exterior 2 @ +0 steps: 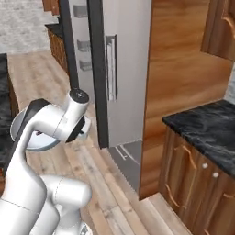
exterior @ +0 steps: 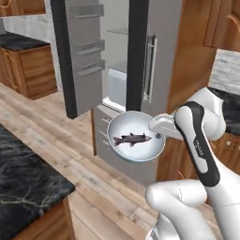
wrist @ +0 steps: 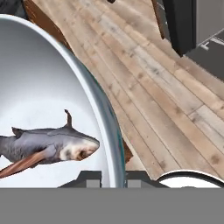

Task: Move the cup from next to the sink to the open cabinet. Then, move the bowl with the fish to the fridge to clear the area for faucet cleaning.

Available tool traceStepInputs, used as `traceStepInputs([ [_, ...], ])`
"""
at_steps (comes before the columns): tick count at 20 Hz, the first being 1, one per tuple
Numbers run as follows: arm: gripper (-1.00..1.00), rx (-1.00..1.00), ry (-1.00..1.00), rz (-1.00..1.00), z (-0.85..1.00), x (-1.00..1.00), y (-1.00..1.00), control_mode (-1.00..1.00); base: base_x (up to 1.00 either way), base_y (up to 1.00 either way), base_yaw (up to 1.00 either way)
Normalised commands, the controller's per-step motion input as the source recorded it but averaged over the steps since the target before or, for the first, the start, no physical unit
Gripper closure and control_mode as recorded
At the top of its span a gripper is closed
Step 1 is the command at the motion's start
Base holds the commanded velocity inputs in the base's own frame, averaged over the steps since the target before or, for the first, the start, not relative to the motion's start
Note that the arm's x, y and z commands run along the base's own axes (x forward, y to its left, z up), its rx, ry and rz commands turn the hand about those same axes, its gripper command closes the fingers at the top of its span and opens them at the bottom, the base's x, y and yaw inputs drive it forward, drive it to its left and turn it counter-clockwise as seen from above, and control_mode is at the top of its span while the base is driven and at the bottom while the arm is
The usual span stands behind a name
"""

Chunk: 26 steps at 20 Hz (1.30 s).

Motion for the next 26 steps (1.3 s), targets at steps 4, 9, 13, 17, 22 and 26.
traceStepInputs([
  [4,1.0,0.0,0.0,0.0,0.0,0.0,0.0,1.0,0.93,-0.11,0.62],
  [9,1.0,0.0,0.0,0.0,0.0,0.0,0.0,1.0,0.3,0.44,0.52],
  [13,1.0,0.0,0.0,0.0,0.0,0.0,0.0,1.0,0.72,0.12,0.25],
  [17,1.0,0.0,0.0,0.0,0.0,0.0,0.0,1.0,1.0,-0.04,0.05],
  [22,1.0,0.0,0.0,0.0,0.0,0.0,0.0,1.0,1.0,-0.1,-0.01],
  [26,1.0,0.0,0.0,0.0,0.0,0.0,0.0,1.0,0.94,-0.07,-0.08],
])
